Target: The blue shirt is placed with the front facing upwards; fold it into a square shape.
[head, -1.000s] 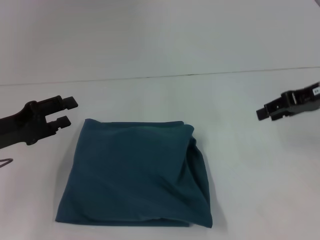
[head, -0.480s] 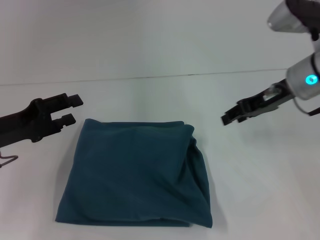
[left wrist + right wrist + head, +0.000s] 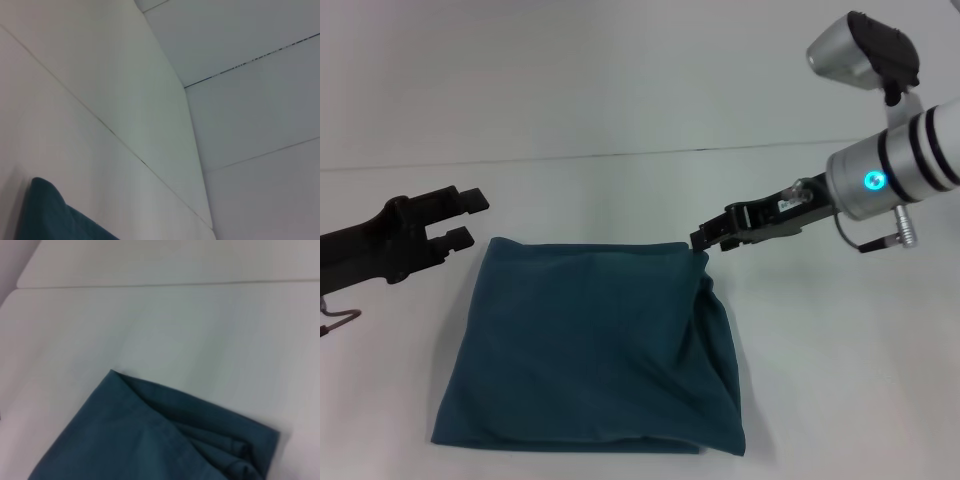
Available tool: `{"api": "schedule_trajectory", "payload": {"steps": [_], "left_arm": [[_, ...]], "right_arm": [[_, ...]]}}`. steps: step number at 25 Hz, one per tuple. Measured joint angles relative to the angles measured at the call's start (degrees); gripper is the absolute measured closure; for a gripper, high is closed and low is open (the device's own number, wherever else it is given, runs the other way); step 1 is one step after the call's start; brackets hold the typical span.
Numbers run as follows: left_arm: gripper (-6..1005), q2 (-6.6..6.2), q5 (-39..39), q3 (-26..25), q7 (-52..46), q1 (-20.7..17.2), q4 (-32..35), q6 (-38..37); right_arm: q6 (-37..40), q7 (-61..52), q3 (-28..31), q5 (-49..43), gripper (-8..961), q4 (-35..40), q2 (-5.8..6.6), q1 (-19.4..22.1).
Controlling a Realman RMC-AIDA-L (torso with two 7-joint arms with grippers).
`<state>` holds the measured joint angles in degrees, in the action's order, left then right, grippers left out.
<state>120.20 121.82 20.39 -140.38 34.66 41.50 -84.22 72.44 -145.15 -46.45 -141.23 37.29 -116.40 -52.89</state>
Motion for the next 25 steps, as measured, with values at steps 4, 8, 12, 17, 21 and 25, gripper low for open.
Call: {"api": "schedule_trajectory", "payload": {"steps": [4,8,12,17,21,25], "left_arm": [[309,0.03,-0.04,0.00,0.02,0.19,-0.06,0.04],[309,0.03,-0.07,0.00,0.02,0.37,-0.12,0.08],[309,0.03,-0.09,0.13,0.02,0.51,-0.12,0.12],[309,0.03,-0.09,0.18,0.01,0.47,-0.11,0.12],[308,0.03,-0.09,0.18,0.01,0.57,-0.35,0.21],[308,0.04,-0.09,0.18,0.06,0.70,-0.83,0.50]], "right_arm": [[-0.88,0.00,-0.07,0.16,456,-2.05,-0.10,-0.32],[1.13,0.06,-0.18,0.17,457,-2.04,-0.14,-0.32],[1.92,-0.03,-0.08,0.17,458,-1.69,0.35,-0.21],[-0.36,0.03,0.32,0.49,459,-1.98,0.65,0.15],[-3.07,0.03,-0.02,0.62,460,-3.37,-0.03,0.03],[-6.58,-0.37,-0.03,0.62,460,-6.24,-0.27,-0.89]]}}
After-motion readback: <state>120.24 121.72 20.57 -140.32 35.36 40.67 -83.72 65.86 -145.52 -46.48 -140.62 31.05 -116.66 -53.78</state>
